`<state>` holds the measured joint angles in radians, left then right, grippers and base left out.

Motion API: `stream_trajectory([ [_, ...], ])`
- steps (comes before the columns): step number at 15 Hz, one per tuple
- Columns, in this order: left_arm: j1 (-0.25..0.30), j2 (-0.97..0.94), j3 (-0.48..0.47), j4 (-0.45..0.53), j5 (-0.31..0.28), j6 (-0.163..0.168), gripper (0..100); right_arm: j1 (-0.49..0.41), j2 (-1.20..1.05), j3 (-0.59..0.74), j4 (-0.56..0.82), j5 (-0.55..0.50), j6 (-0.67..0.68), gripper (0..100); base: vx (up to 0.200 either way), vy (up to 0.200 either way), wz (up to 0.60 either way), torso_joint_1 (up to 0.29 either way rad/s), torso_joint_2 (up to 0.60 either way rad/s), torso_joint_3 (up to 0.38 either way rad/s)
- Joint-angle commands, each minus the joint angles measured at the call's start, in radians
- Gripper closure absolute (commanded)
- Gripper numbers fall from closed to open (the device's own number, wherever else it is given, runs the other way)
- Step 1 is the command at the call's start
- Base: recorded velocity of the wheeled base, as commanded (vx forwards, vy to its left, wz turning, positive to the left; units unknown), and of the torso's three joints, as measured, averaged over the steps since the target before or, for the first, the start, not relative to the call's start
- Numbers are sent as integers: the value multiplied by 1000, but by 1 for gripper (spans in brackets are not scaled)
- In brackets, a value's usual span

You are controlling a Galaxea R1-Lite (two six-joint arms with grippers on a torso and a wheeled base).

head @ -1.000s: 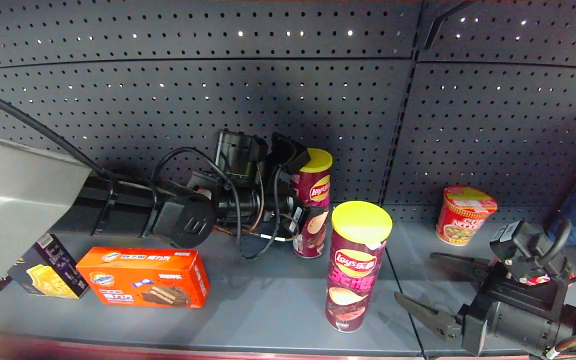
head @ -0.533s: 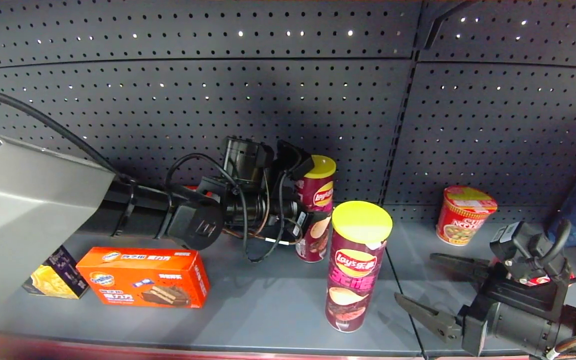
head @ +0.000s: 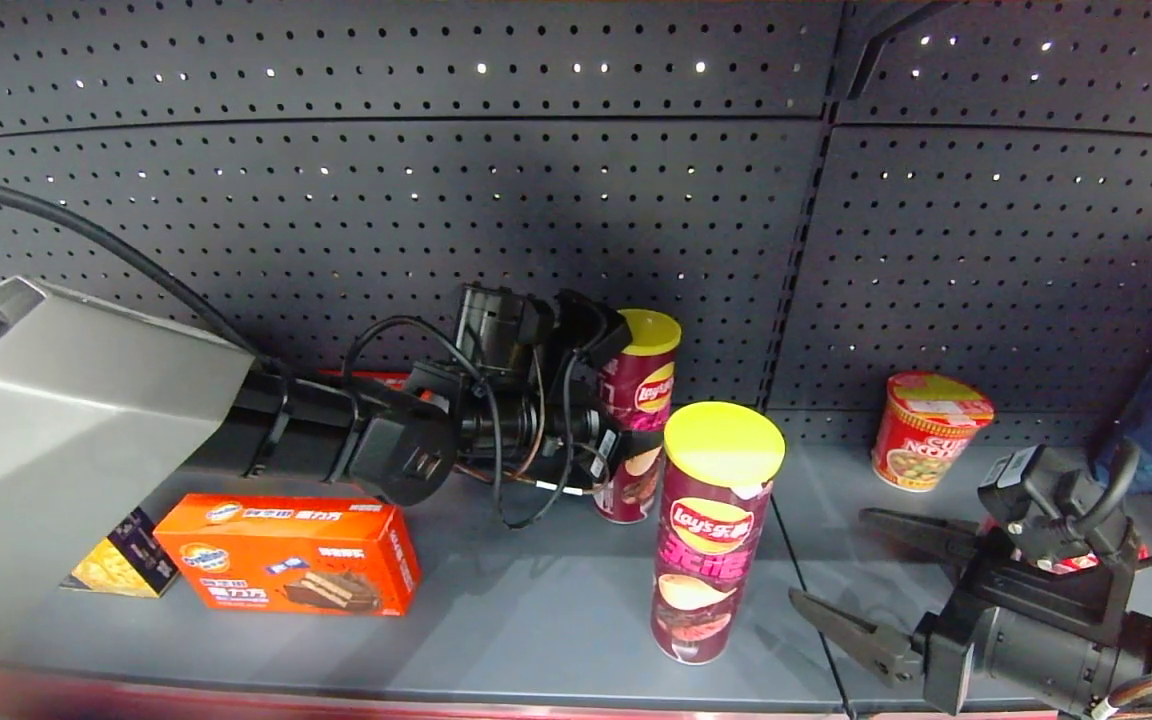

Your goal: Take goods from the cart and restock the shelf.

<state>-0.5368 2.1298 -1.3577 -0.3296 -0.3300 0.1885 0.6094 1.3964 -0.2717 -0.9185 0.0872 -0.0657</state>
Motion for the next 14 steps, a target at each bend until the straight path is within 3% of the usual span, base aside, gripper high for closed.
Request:
stream_trajectory([
  [1,-11,2,2,1,2,-4,0,0,1,2,0,0,0,0,0,0,0,0,0,0],
  [4,-15,-4,12,4,6,-6,0,0,0,5,1,0,0,0,0,0,0,0,0,0],
  [10,-5,-172,206,-3,9,2,0,0,-5,49,1,-1,0,0,0,0,0,0,0,0],
  [14,3,-254,246,-3,11,-4,0,0,-5,66,6,-3,0,0,0,0,0,0,0,0],
])
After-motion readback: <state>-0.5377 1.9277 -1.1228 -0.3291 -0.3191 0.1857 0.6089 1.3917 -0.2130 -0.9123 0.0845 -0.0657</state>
